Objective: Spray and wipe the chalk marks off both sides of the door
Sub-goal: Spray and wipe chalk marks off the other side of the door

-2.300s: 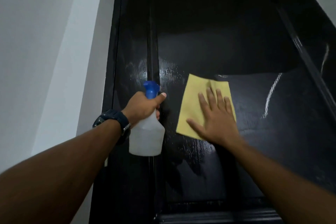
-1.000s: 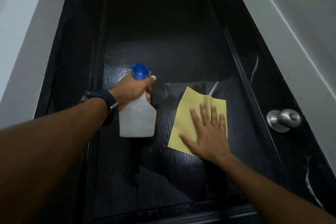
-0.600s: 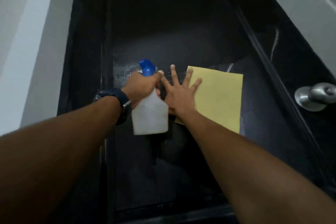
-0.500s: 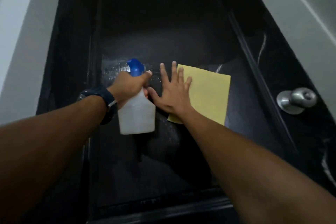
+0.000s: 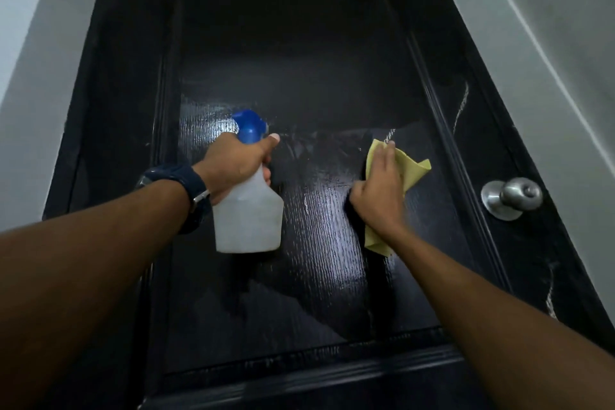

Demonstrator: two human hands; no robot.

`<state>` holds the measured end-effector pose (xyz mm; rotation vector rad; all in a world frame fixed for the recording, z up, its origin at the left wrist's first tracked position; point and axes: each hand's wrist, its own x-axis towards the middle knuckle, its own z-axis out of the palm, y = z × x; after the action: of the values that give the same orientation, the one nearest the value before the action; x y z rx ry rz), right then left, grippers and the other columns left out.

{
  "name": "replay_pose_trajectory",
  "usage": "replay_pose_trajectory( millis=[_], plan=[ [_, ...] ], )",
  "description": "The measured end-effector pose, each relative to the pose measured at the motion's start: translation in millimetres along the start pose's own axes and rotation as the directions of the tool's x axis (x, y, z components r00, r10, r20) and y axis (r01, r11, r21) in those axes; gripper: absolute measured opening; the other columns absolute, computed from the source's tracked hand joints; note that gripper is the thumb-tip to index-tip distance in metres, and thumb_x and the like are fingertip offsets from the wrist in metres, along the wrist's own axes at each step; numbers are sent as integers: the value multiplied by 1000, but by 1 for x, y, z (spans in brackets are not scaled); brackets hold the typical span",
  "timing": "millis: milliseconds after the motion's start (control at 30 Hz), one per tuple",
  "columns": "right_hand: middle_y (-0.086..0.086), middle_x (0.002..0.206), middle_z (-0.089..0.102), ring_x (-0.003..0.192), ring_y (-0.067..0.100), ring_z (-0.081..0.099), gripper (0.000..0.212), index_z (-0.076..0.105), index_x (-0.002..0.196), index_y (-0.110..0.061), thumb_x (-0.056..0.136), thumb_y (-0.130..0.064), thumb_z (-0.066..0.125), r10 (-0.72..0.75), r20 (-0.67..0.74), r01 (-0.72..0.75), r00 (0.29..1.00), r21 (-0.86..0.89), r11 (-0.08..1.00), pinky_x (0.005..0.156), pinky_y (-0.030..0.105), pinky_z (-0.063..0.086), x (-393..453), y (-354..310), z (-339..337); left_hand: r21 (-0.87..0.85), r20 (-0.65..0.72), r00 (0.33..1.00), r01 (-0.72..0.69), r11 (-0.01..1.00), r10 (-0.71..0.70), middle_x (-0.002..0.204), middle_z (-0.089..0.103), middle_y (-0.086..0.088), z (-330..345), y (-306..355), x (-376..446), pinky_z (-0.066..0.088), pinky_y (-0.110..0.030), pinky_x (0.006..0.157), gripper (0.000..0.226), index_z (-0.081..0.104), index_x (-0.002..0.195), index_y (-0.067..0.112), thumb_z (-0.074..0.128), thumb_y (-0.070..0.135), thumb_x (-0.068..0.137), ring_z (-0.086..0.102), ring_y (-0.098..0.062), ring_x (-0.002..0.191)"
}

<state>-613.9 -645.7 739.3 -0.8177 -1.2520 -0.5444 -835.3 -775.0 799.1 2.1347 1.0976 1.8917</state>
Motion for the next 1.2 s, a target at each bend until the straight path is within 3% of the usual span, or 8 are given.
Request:
replay_pose_trajectory(
  millis=[133,233,333,400,500,667,900,1200],
  plan=[
    [17,128,62,115,26,56,38,62,125,1,93,-1,41,271,-76,-216,960,419,882,106,37,44,18,-7,-25,-34,27,1000,-4,999,5,65,61,-10,-3,2,-4,57,-33,58,33,61,93,3,65,36,94,61,-24,54],
    [9,133,64,112,16,58,39,59,139,-13,103,-14,43,580,-247,-290,777,677,677,101,30,45,50,-11,-61,-64,15,1000,-12,998,13,65,60,-12,-2,4,-4,54,-27,49,33,60,93,2,66,35,94,59,-22,50],
    [7,144,57,137,24,49,44,53,144,-18,102,-23,43,356,-314,-138,880,549,824,118,40,35,78,-13,-83,-62,21,1000,-14,998,16,65,61,-13,-3,5,0,55,-29,55,35,61,92,2,65,37,94,60,-24,53],
    [4,149,53,144,28,40,41,57,140,-23,102,-24,43,53,-33,-35,998,402,915,123,46,23,79,-10,-62,-77,22,1000,-20,997,22,65,61,-13,-3,2,1,55,-27,52,35,61,92,2,65,36,94,59,-24,52],
    [-9,167,9,155,29,-9,48,25,158,-30,110,-34,27,-58,417,79,907,-32,996,123,52,-7,53,7,-24,-77,28,999,-15,997,17,64,60,-12,-6,-4,2,54,-27,49,35,60,93,2,65,36,94,59,-22,51],
    [-12,168,4,155,29,-12,54,14,161,-28,109,-41,21,-100,247,136,964,-134,982,122,58,-5,16,-8,0,-62,25,999,26,998,-25,62,61,-10,-25,-20,-4,53,-29,50,37,61,94,2,66,39,94,62,-22,54],
    [-10,169,-2,151,30,-25,61,8,161,-30,105,-45,25,-300,506,301,808,83,950,118,55,-19,-142,-134,71,-41,-8,998,68,997,-68,63,58,-7,-53,-26,-23,53,-26,47,30,58,91,7,65,36,95,58,-19,51],
    [-13,168,-8,153,15,-21,64,9,161,-36,102,-62,19,-364,535,466,762,-63,883,123,54,-9,-144,-80,35,-24,-35,998,57,998,-57,67,58,-7,-74,5,-35,56,-25,49,28,58,89,8,62,35,96,58,-18,53]
  ],
)
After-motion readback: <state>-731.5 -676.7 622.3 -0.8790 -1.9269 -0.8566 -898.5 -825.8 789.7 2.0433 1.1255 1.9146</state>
